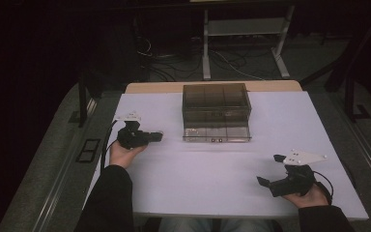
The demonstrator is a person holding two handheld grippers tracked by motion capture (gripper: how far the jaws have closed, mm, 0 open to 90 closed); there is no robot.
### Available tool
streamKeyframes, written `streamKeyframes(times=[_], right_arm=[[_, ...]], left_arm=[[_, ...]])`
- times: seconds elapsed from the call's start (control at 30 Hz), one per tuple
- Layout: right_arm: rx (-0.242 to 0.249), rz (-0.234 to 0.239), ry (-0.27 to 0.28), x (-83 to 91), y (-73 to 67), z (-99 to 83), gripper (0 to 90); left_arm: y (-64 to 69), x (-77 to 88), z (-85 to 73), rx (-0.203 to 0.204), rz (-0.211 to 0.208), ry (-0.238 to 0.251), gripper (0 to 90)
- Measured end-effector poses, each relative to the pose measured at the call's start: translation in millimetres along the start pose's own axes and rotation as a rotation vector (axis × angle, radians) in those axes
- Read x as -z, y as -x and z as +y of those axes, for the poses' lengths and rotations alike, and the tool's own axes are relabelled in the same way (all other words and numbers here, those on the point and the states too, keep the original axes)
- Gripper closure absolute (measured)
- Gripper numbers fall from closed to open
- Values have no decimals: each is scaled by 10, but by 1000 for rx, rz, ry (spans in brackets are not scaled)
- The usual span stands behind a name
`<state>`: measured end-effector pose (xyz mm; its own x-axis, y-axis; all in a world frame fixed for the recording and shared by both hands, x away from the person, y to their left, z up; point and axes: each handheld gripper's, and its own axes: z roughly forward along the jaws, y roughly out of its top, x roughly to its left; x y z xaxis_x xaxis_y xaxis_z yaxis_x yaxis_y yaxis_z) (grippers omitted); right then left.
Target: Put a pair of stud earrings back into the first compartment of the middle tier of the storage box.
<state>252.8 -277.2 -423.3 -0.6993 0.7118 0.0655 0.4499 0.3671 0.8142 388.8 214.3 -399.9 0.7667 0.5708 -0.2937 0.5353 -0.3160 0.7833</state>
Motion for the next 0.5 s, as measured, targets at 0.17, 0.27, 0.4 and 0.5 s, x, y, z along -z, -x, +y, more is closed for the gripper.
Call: streamKeyframes(times=[0.17, 0.27, 0.4, 0.5], right_arm=[[1, -1, 3, 4, 4, -1, 0], [1, -1, 2, 4, 0, -1, 0], [2, -1, 3, 6, 5, -2, 0], [3, -1, 2, 6, 6, -3, 0]], left_arm=[[65, 17, 95, -27, -3, 6, 863], [103, 17, 155, -43, -3, 7, 863], [166, -3, 228, -72, 8, -10, 863], [196, -18, 279, -83, 6, -13, 863]])
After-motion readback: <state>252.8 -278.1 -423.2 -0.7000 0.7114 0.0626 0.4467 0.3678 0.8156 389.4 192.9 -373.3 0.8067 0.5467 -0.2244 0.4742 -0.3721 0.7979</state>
